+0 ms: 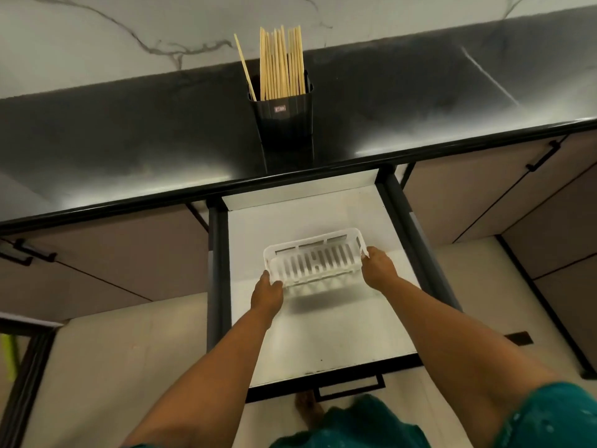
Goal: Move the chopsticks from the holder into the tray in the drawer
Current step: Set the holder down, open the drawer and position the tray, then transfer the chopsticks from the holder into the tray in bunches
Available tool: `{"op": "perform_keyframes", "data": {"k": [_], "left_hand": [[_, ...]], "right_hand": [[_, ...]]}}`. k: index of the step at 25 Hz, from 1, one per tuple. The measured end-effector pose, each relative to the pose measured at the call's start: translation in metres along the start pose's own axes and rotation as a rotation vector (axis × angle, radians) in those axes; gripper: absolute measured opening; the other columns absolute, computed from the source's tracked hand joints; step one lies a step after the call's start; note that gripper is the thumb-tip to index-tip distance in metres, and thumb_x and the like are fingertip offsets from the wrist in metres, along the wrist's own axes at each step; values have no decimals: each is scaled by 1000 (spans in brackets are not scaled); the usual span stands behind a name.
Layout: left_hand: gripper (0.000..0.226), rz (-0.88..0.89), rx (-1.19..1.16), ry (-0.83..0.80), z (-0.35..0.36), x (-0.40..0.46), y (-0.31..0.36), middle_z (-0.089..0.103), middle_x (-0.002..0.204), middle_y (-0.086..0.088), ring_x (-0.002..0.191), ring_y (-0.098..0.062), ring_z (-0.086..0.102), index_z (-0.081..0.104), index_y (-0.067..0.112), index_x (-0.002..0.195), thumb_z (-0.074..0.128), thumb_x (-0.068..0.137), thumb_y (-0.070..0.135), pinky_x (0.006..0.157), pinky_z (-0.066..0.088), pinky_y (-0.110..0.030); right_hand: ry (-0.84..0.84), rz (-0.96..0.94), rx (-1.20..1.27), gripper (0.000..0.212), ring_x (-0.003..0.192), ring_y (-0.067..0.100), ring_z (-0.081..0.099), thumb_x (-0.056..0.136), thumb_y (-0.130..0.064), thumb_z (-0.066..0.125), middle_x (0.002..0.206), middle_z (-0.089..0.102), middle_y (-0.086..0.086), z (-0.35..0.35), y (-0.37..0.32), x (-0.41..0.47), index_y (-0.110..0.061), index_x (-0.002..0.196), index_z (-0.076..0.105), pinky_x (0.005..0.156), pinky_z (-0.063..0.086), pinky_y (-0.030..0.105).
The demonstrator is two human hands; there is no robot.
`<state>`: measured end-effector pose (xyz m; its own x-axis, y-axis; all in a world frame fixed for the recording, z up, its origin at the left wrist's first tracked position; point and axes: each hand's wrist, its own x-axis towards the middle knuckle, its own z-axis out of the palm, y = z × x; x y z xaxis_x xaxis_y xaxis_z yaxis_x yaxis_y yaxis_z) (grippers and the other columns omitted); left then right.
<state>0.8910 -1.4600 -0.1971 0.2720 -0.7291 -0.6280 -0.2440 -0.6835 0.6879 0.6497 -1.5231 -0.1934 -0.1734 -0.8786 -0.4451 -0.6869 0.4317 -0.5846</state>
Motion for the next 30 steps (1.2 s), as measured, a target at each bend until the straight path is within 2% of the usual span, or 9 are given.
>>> {"op": "perform_keyframes", "data": {"k": [5, 10, 13, 17, 20, 24, 27, 29, 30], "left_hand": [[41, 133, 68, 102, -1, 9, -1, 58, 127, -7, 95, -16, 50, 46, 16, 134, 46, 93, 13, 80, 40, -27], [33, 216, 142, 51, 0, 13, -7, 59, 123, -4, 113, -28, 58, 51, 20, 124, 55, 91, 15, 83, 44, -28], [53, 150, 186, 183, -3, 14, 3, 47, 138, -8, 125, -33, 48, 39, 17, 139, 58, 90, 14, 96, 44, -37], [49, 245, 157, 294, -8, 16, 50, 45, 141, -11, 128, -31, 45, 40, 13, 140, 54, 93, 20, 101, 42, -40], [28, 419, 85, 360, -15, 16, 130, 59, 117, -9, 113, -27, 53, 60, 13, 112, 45, 96, 30, 92, 44, -37], [29, 691, 188, 384, -29, 12, 248, 56, 87, -2, 95, -24, 52, 56, 14, 76, 46, 96, 32, 75, 38, -32], [18, 761, 118, 339, -43, 23, 315, 63, 99, -5, 104, -24, 51, 62, 15, 92, 47, 92, 24, 81, 42, -34], [28, 751, 36, 312, -54, 36, 345, 63, 117, -6, 114, -23, 52, 61, 17, 114, 49, 89, 15, 94, 45, -38], [34, 743, 10, 315, -59, 45, 356, 61, 123, -5, 118, -22, 52, 57, 17, 121, 49, 88, 13, 99, 45, -40]], "right_hand": [[104, 77, 33, 27, 99, 30, 59, 98, -16, 46, 117, 63, 17, 6, 14, 2, -4, 118, 59, 81, 45, 31], [124, 57, 64, 21, 83, 19, 53, 96, -13, 51, 110, 65, 15, 5, 11, 8, -5, 112, 61, 75, 45, 28], [183, 62, 33, 21, 85, 20, 54, 97, -19, 50, 111, 63, 13, 2, 5, 9, -6, 111, 59, 78, 47, 30], [315, -184, 21, 19, 82, 21, 57, 98, -25, 47, 97, 58, 10, -14, -34, 12, -8, 100, 56, 73, 47, 28], [311, -411, 41, 33, 65, 13, 50, 96, -46, 45, 74, 52, -2, -36, -110, 19, -19, 78, 50, 61, 38, 21], [377, -685, 90, 45, 55, 3, 41, 93, -50, 48, 61, 42, -11, -76, -223, 34, -31, 55, 35, 53, 27, 16], [369, -785, 103, 27, 70, 4, 47, 91, -34, 58, 80, 51, -5, -107, -284, 66, -27, 66, 51, 68, 38, 14], [356, -764, 142, 7, 89, 11, 55, 87, -24, 62, 100, 57, 1, -124, -310, 96, -19, 92, 62, 82, 48, 24], [354, -733, 158, 19, 96, 14, 56, 86, -22, 64, 107, 57, 2, -132, -321, 112, -18, 104, 62, 87, 49, 28]]}}
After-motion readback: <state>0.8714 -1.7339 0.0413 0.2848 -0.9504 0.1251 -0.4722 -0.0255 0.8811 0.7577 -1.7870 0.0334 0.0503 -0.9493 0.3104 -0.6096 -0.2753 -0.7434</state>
